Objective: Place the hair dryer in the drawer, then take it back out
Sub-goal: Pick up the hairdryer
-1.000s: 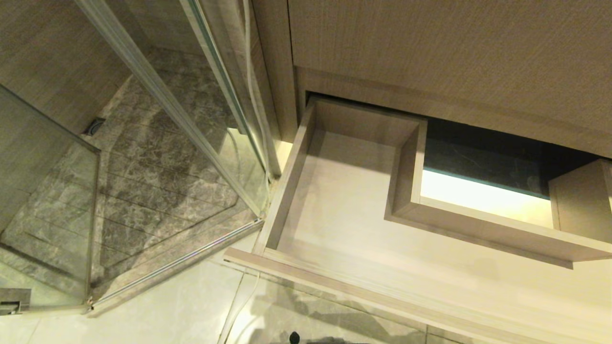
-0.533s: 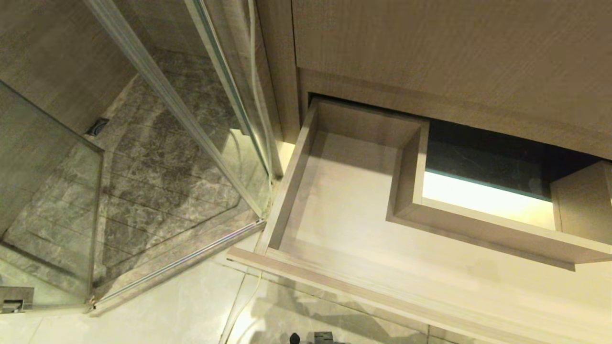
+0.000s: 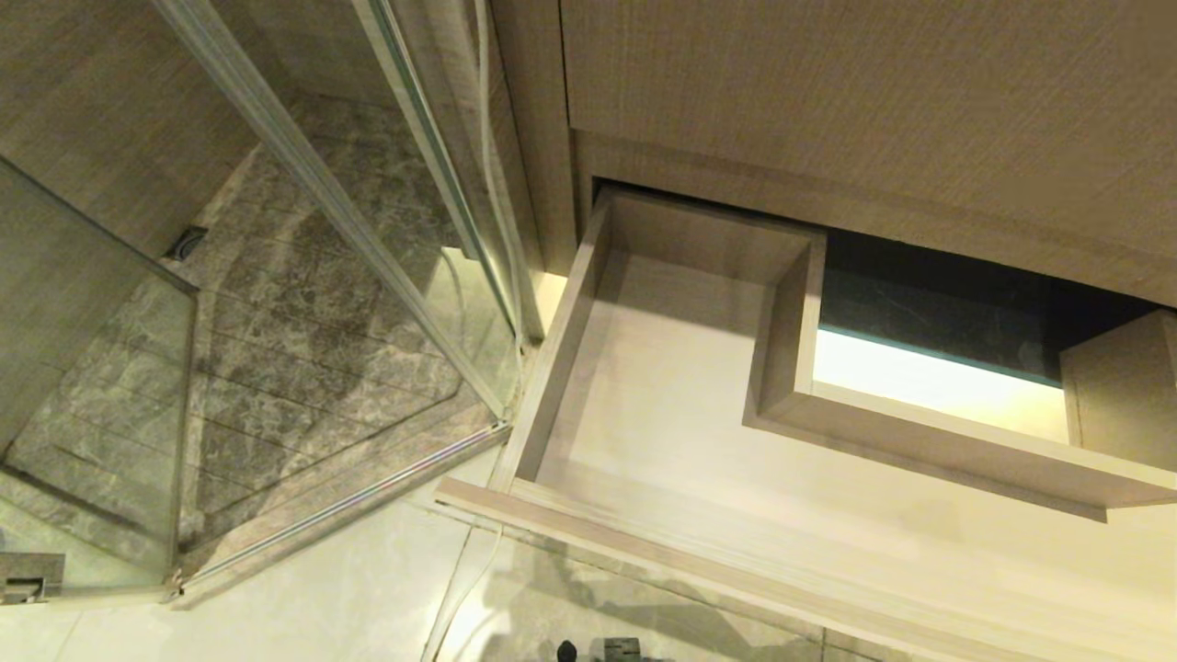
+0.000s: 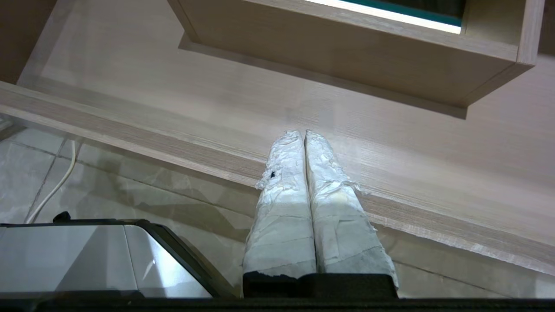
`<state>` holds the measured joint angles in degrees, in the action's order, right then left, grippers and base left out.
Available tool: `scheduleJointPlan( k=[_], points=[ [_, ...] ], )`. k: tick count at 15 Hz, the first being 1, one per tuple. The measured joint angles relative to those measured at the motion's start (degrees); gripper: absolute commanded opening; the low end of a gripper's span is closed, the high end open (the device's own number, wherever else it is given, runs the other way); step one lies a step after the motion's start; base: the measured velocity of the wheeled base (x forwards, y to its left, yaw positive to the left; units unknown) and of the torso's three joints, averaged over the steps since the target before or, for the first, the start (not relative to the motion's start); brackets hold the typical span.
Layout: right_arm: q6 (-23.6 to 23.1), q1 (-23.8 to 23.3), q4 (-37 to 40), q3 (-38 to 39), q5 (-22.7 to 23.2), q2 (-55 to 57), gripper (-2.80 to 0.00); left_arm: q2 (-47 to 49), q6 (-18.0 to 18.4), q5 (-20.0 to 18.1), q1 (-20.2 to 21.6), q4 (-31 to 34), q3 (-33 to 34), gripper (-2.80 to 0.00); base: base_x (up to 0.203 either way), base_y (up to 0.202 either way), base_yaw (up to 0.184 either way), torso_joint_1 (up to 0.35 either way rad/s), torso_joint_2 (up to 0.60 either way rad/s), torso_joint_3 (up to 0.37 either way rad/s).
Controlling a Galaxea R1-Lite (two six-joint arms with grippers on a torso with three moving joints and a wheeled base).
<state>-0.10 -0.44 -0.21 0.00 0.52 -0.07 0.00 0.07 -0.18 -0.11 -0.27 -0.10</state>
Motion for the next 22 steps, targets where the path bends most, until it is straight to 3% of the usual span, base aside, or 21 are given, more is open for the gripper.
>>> scheduleJointPlan(
  k=[10,22],
  points=[
    [-0.1,0.0,-0.1,0.0,0.1,0.0,-2.80,0.0,-0.1,0.0,0.0,0.0,0.0,-2.80,0.000,0.000,0.000,0.190,-0.46,-0.212],
    [-0.1,0.0,0.0,0.0,0.0,0.0,-2.80,0.0,-0.1,0.0,0.0,0.0,0.0,-2.80,0.000,0.000,0.000,0.325,-0.52,-0.246]
  ],
)
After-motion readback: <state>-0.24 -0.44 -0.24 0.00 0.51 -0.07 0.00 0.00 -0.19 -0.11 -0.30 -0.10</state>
